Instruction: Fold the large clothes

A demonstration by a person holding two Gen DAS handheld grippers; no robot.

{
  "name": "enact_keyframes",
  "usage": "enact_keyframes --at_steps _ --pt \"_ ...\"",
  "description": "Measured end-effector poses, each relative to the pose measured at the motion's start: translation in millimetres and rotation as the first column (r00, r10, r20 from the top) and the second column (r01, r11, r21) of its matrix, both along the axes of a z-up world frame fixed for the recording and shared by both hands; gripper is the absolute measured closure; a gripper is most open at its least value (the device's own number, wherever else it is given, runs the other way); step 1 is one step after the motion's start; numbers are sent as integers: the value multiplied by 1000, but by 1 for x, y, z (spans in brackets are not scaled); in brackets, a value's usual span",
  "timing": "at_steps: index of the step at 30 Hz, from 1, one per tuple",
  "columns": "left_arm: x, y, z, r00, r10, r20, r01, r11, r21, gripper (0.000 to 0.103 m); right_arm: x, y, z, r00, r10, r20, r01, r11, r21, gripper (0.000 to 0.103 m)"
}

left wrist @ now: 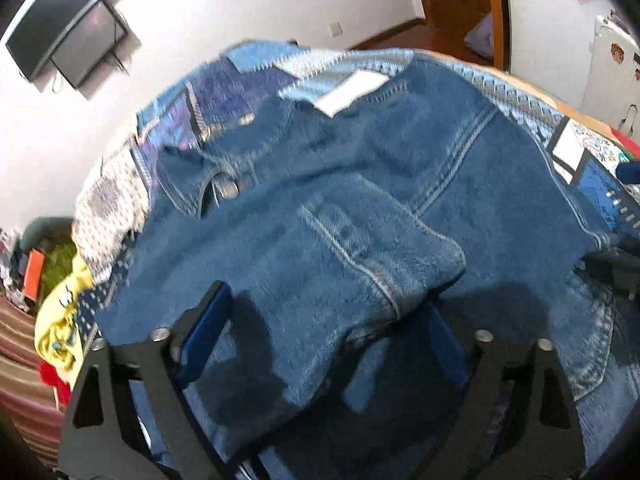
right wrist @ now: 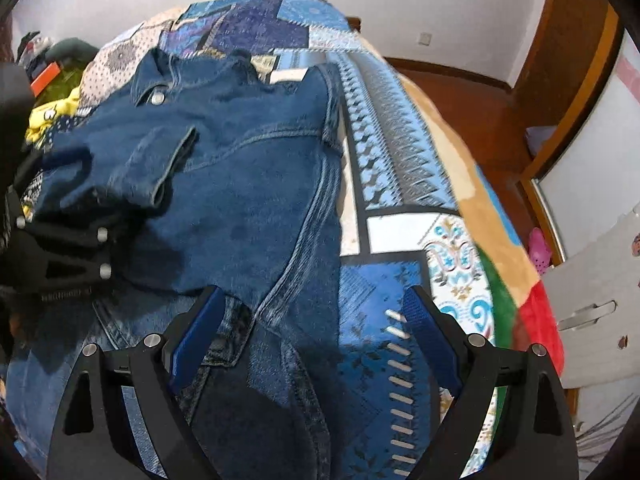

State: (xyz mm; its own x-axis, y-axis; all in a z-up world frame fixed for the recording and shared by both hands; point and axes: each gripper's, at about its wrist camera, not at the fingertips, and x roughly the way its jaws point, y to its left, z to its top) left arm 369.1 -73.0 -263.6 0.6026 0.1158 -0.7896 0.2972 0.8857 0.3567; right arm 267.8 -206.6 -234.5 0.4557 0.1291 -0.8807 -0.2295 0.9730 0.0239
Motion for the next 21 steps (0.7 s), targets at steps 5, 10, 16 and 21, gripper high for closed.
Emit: enact_keyframes --at_steps 5,10,16,21 --pt "-3 6 16 1000 -5 20 7 996 -94 73 3 2 -8 1000 4 -30 -4 1000 -6 14" --pt "-2 37 48 998 54 31 -44 964 -261 81 3 3 -9 999 3 -44 -2 1000 7 14" --pt "-11 112 95 979 195 56 -148 876 -460 83 1 12 -1 999 31 -23 -32 999 -30 14" --pt "-34 183 102 941 337 37 -270 809 -522 83 0 16 14 999 34 13 -34 999 -17 14"
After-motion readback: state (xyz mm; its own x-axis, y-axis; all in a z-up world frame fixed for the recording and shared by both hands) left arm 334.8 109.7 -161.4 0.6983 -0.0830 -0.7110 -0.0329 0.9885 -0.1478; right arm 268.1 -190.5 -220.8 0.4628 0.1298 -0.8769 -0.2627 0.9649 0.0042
